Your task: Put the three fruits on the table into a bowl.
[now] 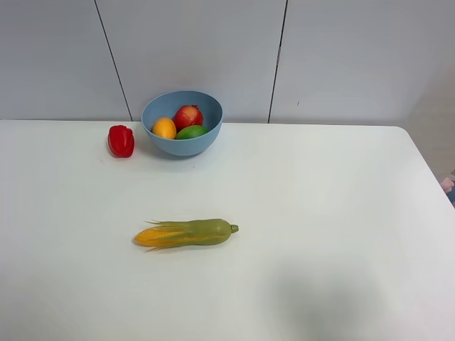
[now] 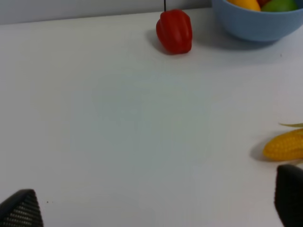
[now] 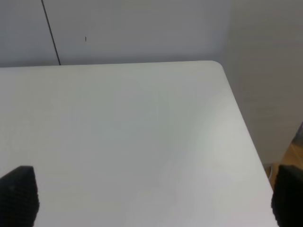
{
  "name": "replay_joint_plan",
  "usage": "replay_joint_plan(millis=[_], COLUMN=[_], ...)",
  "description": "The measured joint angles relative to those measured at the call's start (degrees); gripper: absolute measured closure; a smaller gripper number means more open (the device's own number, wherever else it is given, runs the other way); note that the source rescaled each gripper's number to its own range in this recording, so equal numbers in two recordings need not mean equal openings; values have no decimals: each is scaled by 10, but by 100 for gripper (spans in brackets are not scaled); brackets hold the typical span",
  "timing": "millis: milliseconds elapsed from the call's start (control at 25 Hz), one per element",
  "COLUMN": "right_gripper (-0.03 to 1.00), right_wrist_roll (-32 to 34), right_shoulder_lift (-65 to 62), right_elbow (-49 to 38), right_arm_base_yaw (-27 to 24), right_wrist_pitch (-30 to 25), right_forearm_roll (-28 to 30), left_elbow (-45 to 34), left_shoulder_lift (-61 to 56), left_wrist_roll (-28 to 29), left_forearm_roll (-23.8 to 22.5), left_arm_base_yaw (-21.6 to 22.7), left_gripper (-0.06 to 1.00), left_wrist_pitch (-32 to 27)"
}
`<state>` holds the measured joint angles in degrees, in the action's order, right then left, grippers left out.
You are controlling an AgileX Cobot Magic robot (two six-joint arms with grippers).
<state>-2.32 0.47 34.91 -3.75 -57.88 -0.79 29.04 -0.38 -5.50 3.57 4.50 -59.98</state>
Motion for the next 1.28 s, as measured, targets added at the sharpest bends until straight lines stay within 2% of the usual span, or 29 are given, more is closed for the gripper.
replay_joint_plan(millis=[320, 1280], right_gripper=[-2, -2], right_wrist_roll=[13, 27], right_shoulder_lift=[-6, -6], right_elbow=[-59, -59], right_arm_base_yaw=[0, 0], right_wrist_pitch=[-31, -31], right_forearm_roll=[-9, 1], left_elbow=[0, 0], left_shoulder_lift=[0, 0], left_wrist_roll=[0, 0], left_forearm_roll=[0, 0], left_arm_base_yaw=[0, 0], left_gripper=[-6, -6], left_wrist_pitch=[0, 0])
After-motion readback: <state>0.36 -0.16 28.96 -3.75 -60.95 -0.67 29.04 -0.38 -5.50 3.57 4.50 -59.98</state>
